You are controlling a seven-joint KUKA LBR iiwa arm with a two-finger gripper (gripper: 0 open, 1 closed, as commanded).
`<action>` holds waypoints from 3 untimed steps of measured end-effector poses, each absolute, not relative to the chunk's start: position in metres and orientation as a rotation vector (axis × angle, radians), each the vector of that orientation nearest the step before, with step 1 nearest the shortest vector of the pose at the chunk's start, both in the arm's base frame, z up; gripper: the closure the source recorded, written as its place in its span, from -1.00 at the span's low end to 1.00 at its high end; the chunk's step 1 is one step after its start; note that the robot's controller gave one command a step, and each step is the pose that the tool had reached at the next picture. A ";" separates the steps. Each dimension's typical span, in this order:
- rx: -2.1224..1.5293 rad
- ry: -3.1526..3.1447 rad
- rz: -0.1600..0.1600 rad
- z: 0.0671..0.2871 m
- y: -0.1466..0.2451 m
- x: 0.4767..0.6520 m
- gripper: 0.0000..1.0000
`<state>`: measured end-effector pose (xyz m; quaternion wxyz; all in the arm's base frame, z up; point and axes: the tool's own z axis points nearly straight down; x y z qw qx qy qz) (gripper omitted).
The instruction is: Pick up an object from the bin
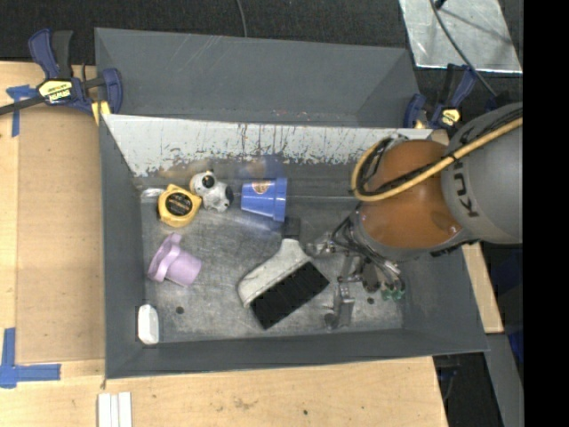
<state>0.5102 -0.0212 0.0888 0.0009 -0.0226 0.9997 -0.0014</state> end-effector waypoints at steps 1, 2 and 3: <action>0.092 3.140 0.002 0.076 0.012 0.514 -1.00; 0.246 3.114 0.000 0.074 0.034 0.516 1.00; 0.245 3.114 0.000 0.074 0.034 0.516 1.00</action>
Offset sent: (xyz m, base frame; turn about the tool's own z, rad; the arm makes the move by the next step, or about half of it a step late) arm 0.0000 0.0571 -0.0188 0.2019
